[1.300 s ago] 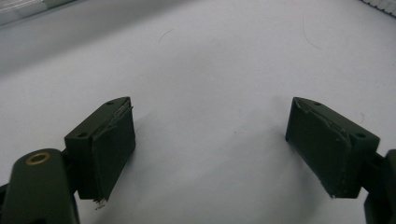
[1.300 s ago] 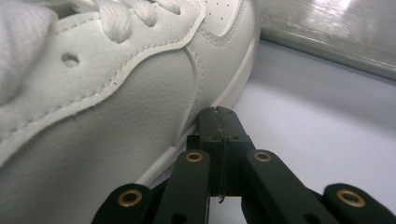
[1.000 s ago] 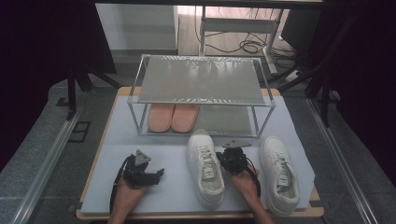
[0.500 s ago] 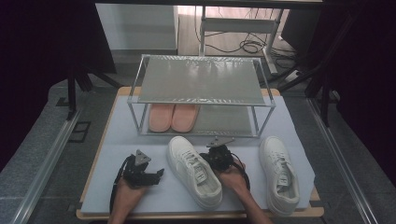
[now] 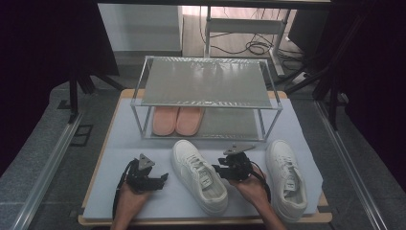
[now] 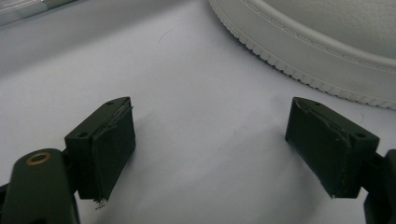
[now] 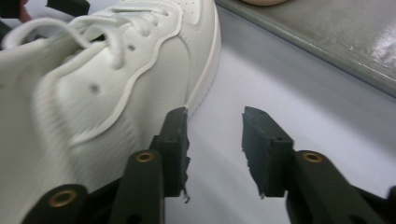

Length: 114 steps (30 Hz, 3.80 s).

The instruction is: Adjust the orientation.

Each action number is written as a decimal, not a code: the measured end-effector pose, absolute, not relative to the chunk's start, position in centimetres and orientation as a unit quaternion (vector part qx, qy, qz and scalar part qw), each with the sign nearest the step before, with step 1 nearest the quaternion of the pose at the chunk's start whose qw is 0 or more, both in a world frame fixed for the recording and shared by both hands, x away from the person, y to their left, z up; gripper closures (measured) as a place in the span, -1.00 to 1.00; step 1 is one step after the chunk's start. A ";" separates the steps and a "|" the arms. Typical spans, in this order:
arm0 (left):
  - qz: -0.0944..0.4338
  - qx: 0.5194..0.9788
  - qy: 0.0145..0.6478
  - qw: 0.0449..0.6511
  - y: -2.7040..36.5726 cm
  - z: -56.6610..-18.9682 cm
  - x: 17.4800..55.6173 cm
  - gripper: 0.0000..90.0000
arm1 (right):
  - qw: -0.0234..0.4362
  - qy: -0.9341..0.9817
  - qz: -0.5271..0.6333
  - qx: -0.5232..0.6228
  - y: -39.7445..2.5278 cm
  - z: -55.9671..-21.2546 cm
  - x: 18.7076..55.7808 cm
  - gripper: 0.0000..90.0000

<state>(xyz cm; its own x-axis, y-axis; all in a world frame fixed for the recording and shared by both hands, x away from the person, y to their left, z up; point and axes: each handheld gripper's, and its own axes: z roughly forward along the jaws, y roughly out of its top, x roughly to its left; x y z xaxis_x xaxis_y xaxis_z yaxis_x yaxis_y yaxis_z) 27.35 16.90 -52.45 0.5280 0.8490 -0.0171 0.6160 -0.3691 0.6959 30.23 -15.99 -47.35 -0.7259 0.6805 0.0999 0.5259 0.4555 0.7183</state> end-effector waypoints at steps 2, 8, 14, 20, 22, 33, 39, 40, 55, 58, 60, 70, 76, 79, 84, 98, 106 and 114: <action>0.175 0.809 0.453 0.332 16.9 -52.4 27.4 -0.64 | 0.107 0.847 0.379 0.358 -16.3 -47.0 29.8 0.26; 0.175 0.810 0.452 0.331 16.9 -52.4 27.4 -0.64 | 0.091 0.843 0.387 0.363 -17.6 -45.9 28.5 0.18; 0.176 0.810 0.452 0.331 16.9 -52.4 27.4 -0.64 | 0.079 0.841 0.390 0.365 -18.6 -45.0 27.3 0.14; 0.176 0.810 0.452 0.331 16.9 -52.4 27.3 -0.64 | 0.042 0.839 0.404 0.362 -18.9 -44.4 26.3 0.09; 0.175 0.810 0.452 0.331 16.9 -52.4 27.3 -0.64 | 0.033 0.841 0.402 0.360 -18.7 -44.3 26.2 0.05; 0.176 0.810 0.452 0.331 16.9 -52.4 27.3 -0.64 | 0.020 0.862 0.365 0.352 -16.6 -45.5 26.8 0.19; 0.176 0.810 0.452 0.331 16.9 -52.4 27.3 -0.64 | 0.005 0.866 0.355 0.353 -15.9 -45.9 27.4 0.53; 0.176 0.810 0.452 0.331 16.9 -52.4 27.3 -0.64 | 0.007 0.868 0.351 0.351 -15.8 -45.8 27.4 0.57; 0.175 0.810 0.452 0.331 16.9 -52.4 27.4 -0.64 | -0.053 0.830 0.381 0.404 -17.4 -46.1 28.3 0.80; 0.175 0.808 0.453 0.332 16.9 -52.4 27.4 -0.64 | -0.068 0.822 0.388 0.412 -17.7 -45.9 28.4 0.80; 0.175 0.808 0.454 0.333 16.9 -52.4 27.4 -0.64 | -0.082 0.813 0.397 0.419 -18.0 -45.8 28.6 0.81; 0.174 0.808 0.453 0.333 16.9 -52.4 27.4 -0.64 | -0.153 0.767 0.436 0.445 -19.1 -45.8 29.2 0.83; 0.174 0.809 0.453 0.332 16.9 -52.4 27.4 -0.64 | -0.187 0.746 0.454 0.451 -19.5 -45.9 29.4 0.83; 0.174 0.809 0.453 0.333 16.9 -52.4 27.4 -0.64 | -0.193 0.740 0.462 0.449 -19.6 -45.7 29.4 0.83; 0.174 0.809 0.452 0.332 16.9 -52.4 27.4 -0.64 | -0.207 0.726 0.480 0.446 -19.9 -45.2 29.6 0.83; 0.176 0.808 0.453 0.333 16.9 -52.4 27.4 -0.64 | -0.230 0.691 0.528 0.437 -20.9 -42.9 30.0 0.83; 0.175 0.808 0.453 0.333 16.9 -52.5 27.4 -0.64 | -0.239 0.676 0.546 0.433 -21.1 -41.8 30.4 0.83; 0.175 0.809 0.452 0.332 16.9 -52.4 27.4 -0.64 | -0.245 0.665 0.564 0.423 -21.1 -40.4 30.7 0.83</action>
<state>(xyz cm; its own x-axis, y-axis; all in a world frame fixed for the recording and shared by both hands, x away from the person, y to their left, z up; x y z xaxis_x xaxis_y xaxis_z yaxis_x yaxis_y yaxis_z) 27.39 16.95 -52.44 0.5299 0.8479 -0.0173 0.6154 -0.3704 0.6958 30.73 -21.13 -40.39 -0.5220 0.2857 0.8036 0.8396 0.0060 0.5432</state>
